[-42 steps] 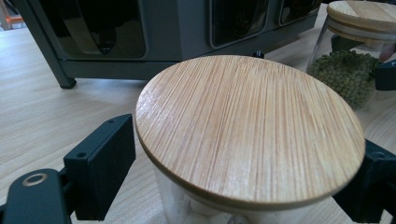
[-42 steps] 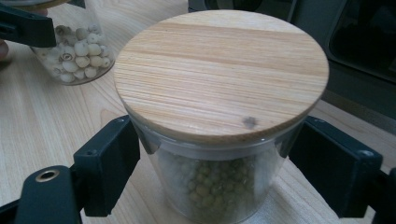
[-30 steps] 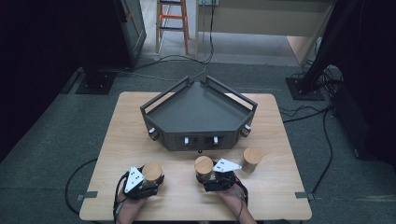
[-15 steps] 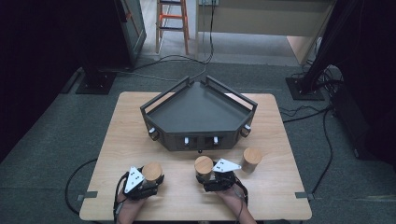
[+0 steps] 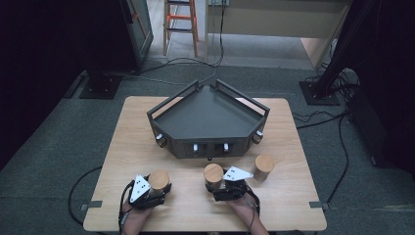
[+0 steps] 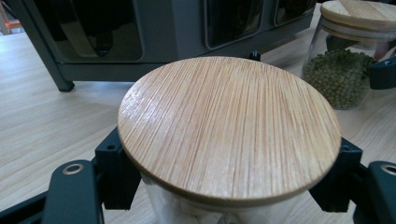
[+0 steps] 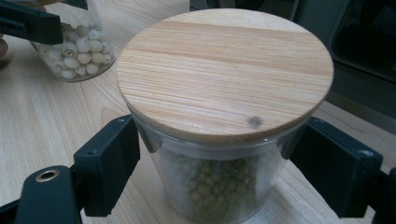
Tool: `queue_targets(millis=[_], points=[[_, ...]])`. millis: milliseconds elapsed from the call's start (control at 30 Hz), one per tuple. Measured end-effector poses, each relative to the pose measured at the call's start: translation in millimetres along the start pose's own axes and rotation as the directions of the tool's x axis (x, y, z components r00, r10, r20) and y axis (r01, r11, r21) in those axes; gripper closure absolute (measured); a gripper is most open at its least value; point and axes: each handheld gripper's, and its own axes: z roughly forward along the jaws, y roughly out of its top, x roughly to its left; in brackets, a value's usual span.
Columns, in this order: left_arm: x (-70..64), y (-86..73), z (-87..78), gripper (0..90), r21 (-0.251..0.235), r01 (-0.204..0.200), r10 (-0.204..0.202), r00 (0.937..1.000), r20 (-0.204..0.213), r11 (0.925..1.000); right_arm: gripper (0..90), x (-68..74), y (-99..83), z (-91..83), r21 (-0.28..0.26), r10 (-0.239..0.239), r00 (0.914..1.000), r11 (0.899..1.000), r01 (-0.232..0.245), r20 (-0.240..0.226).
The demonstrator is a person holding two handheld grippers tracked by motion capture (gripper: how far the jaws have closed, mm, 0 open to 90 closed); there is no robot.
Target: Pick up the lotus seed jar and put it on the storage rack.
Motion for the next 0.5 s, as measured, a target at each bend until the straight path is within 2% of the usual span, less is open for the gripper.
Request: queue_targets(millis=[300,500], points=[[4.2,4.8,-0.4,25.1,0.016,0.022,-0.022,0.9997,-0.009,0.9996,16.4,-0.1,0.6,0.4,0.005,-0.001,1.0,1.0,0.001,-0.002],[3.1,10.7,-1.0,25.1,0.02,0.01,-0.01,0.9999,-0.008,0.9998,16.4,-1.1,-0.2,-0.1,0.0,0.004,1.0,1.0,-0.004,-0.006]])
